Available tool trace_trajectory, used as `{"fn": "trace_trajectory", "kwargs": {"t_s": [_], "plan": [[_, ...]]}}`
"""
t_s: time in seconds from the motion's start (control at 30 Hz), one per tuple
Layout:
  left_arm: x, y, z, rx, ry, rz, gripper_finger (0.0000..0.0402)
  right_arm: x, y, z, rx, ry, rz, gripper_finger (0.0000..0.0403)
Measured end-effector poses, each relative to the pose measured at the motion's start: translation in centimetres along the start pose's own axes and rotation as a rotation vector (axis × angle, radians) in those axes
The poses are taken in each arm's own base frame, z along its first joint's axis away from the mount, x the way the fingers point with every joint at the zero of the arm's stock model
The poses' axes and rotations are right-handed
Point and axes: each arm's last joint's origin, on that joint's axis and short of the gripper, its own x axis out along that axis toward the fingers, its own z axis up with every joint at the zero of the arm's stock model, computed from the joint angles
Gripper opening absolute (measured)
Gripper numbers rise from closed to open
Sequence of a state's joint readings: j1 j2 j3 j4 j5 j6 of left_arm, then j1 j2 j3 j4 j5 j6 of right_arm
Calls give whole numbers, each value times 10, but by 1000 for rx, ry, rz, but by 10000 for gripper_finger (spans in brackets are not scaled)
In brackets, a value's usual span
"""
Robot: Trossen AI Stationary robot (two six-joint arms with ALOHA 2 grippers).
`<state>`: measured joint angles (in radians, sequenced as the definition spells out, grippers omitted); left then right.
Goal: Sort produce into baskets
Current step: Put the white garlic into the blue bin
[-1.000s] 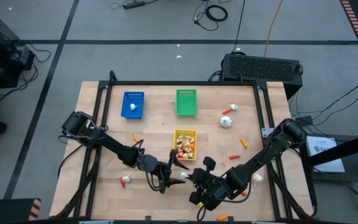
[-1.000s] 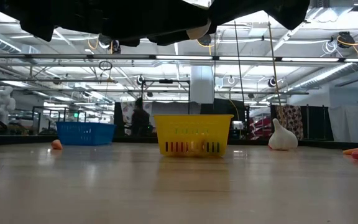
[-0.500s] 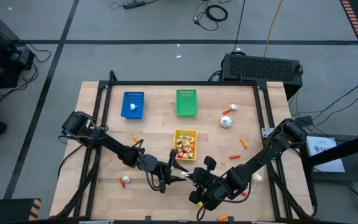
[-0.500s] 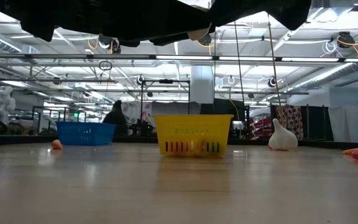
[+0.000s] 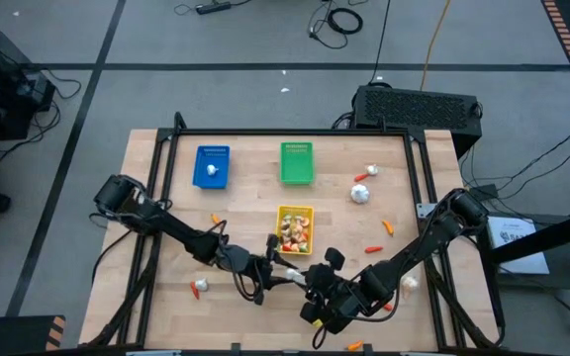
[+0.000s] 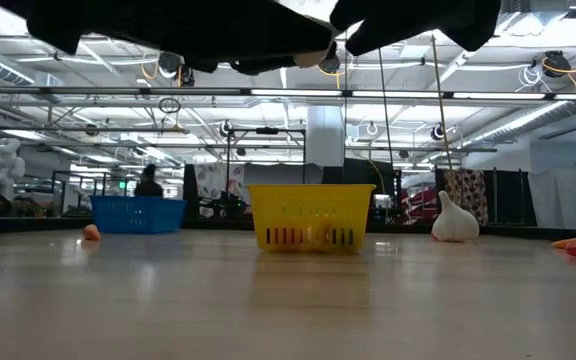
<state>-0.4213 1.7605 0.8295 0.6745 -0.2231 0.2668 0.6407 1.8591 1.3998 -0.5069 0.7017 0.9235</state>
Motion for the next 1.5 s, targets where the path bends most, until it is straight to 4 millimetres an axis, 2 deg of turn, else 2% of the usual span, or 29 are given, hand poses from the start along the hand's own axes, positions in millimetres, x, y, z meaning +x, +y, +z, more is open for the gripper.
{"fn": "trace_trajectory", "kwargs": {"t_s": [0.2,0.37,0.57,0.77,0.93,1.07,1.17,1.5], "plan": [[-28,20,9,-63,198,23,155,0,-1,-3,-4,52,9,176],[-68,51,6,-108,476,130,154,0,-2,-3,-22,46,6,196],[-121,95,-7,-150,784,360,154,0,-2,-2,-73,16,-16,201],[-163,144,-21,-302,924,633,154,0,-3,-2,-116,4,-28,201],[-181,175,-52,-549,999,671,154,0,-3,-2,-123,10,-30,201],[-196,194,-78,-641,1084,753,154,-2,-2,-5,-132,22,-29,201],[-202,206,-85,-725,1047,809,155,-4,-1,-7,-143,26,-23,201],[-205,212,-90,-798,988,823,180,-7,0,-11,-166,36,-25,201]]}}
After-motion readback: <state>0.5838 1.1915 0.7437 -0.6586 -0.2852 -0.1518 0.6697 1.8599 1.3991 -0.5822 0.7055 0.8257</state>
